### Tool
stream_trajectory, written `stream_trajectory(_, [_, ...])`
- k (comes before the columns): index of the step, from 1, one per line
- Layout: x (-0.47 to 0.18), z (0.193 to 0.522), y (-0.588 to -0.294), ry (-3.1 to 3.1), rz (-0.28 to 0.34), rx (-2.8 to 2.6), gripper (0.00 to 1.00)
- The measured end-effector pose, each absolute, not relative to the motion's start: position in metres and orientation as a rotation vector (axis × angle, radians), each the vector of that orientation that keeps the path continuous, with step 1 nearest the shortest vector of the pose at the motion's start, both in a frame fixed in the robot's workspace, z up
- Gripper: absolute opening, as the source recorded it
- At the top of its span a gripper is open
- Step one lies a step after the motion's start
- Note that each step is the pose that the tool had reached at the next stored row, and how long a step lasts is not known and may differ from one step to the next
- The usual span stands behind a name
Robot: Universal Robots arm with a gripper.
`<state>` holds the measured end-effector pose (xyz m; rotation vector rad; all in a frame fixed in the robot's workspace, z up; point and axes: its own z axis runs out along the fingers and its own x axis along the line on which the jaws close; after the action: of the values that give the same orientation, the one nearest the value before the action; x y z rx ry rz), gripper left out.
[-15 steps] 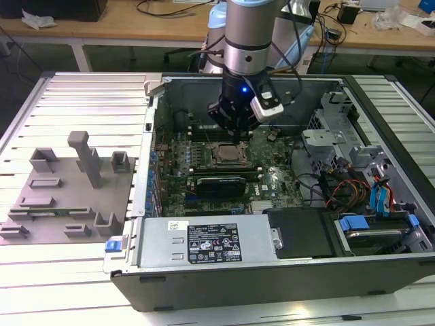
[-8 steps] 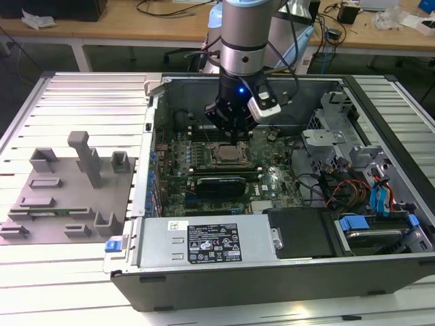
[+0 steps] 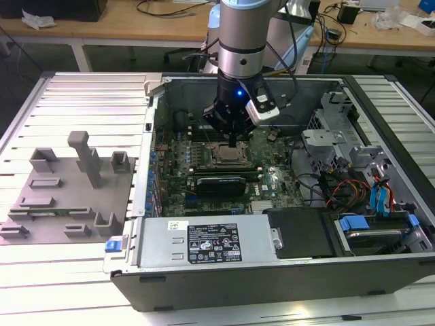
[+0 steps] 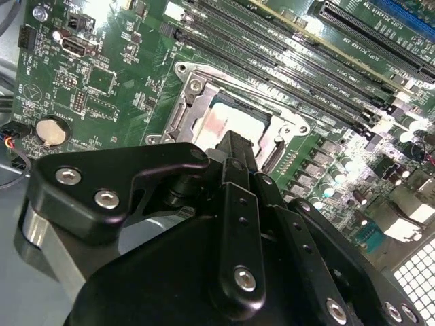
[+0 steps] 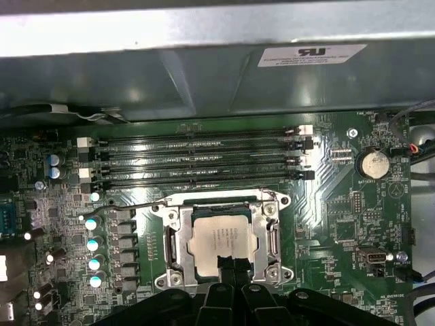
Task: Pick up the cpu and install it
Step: 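Close the cpu cover, then install the first cpu locking lever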
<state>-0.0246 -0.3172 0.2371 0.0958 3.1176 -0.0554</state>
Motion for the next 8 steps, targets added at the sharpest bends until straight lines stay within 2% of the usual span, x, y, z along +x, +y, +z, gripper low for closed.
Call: stream_trajectory(8, [-0.0247, 0.2373, -0.3172, 3.118, -0.055, 0.096, 0.11])
